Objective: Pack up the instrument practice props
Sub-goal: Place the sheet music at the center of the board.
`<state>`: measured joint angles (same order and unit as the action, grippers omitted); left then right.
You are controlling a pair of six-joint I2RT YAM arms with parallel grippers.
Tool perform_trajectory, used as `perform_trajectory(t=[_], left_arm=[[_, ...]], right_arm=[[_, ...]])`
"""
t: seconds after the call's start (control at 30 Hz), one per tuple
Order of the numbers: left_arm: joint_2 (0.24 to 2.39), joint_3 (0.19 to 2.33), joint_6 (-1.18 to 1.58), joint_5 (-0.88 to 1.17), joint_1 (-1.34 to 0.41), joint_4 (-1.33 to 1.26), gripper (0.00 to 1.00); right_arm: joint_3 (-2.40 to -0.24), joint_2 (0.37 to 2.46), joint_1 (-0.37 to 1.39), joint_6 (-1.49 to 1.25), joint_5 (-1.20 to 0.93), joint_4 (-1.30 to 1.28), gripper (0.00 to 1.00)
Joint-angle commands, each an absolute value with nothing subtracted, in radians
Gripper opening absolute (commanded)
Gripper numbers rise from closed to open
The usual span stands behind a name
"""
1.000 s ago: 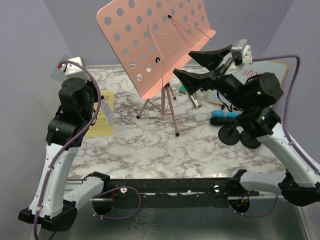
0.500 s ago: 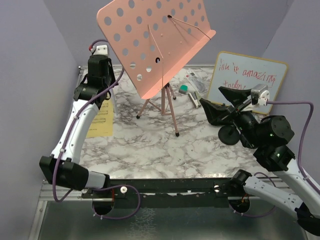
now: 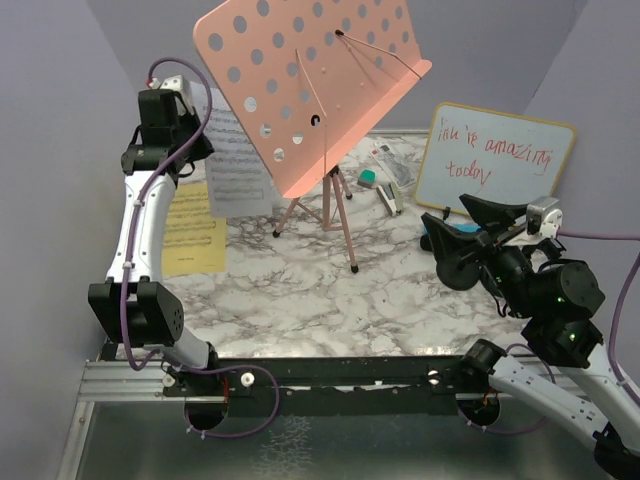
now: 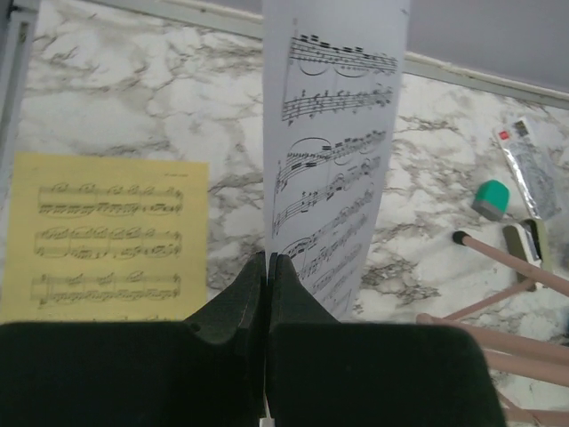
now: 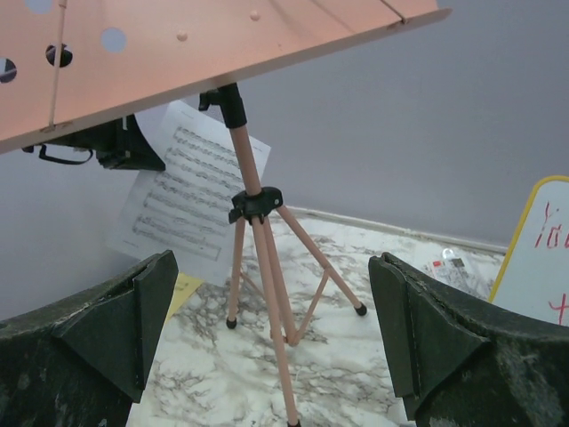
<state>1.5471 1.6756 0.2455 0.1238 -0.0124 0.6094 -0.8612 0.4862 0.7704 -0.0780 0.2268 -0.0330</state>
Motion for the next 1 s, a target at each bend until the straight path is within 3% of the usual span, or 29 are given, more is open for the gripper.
perform_trajectory(t=[0.0, 0.3, 0.57, 0.97], left_arm=[[1.572, 1.629, 0.214, 0.148, 0.086, 0.734, 0.0], [1.741, 1.521, 0.091, -0.023, 0.107, 0.797, 0.0], [1.858, 1.605, 0.038, -0.288, 0.114, 0.865, 0.0], [1.951, 1.661, 0.005, -0.529, 0.113, 0.88, 0.0]], right_arm=[[-0.837, 0.463, 0.764, -0.11, 0.234, -0.081, 0.96], [-0.82, 0.412, 0.764, -0.135, 0.203, -0.097, 0.96], [-0.818, 0.417, 0.764, -0.143, 0.174, -0.1, 0.96], [-0.808, 0.411, 0.764, -0.149, 0.167, -0.111, 0.97]])
